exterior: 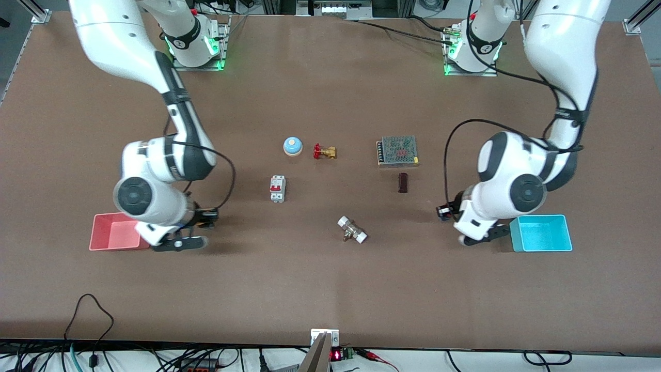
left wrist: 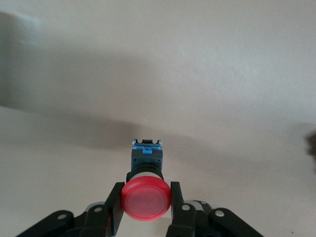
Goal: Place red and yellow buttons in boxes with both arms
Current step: 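Carry the yellow button to the pink box while the left gripper carries red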
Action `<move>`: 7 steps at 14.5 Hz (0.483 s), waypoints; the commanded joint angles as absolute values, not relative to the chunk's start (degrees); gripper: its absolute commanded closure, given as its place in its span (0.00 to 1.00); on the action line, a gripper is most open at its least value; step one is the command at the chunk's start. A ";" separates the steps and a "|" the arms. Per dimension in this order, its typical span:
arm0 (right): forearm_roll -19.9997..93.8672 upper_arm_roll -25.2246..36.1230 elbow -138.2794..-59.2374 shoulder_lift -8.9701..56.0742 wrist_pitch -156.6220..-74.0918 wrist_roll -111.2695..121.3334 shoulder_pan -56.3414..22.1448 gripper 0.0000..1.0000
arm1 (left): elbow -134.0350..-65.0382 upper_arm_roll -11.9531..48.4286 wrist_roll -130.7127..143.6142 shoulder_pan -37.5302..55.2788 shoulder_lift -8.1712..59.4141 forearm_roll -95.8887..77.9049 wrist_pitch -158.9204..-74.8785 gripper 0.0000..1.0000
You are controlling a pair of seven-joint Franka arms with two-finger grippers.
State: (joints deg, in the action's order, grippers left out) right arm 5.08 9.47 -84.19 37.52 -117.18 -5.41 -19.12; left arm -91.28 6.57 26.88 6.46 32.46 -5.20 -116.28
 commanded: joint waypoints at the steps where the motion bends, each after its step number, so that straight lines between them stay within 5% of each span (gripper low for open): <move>1: 5.71 8.96 -82.27 36.39 -114.18 -4.66 -13.21 0.75 | -88.69 6.50 23.74 3.44 31.55 -5.36 -114.43 0.77; 7: 5.01 9.58 -79.28 37.61 -110.83 -2.29 -5.55 0.75 | -87.54 6.42 10.75 -5.00 31.64 -5.36 -114.35 0.77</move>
State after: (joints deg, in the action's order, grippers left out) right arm 5.06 9.84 -81.04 36.36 -112.13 -3.07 -7.46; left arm -88.53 6.11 15.44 -2.76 31.50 -5.20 -115.61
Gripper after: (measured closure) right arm 0.595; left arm 0.581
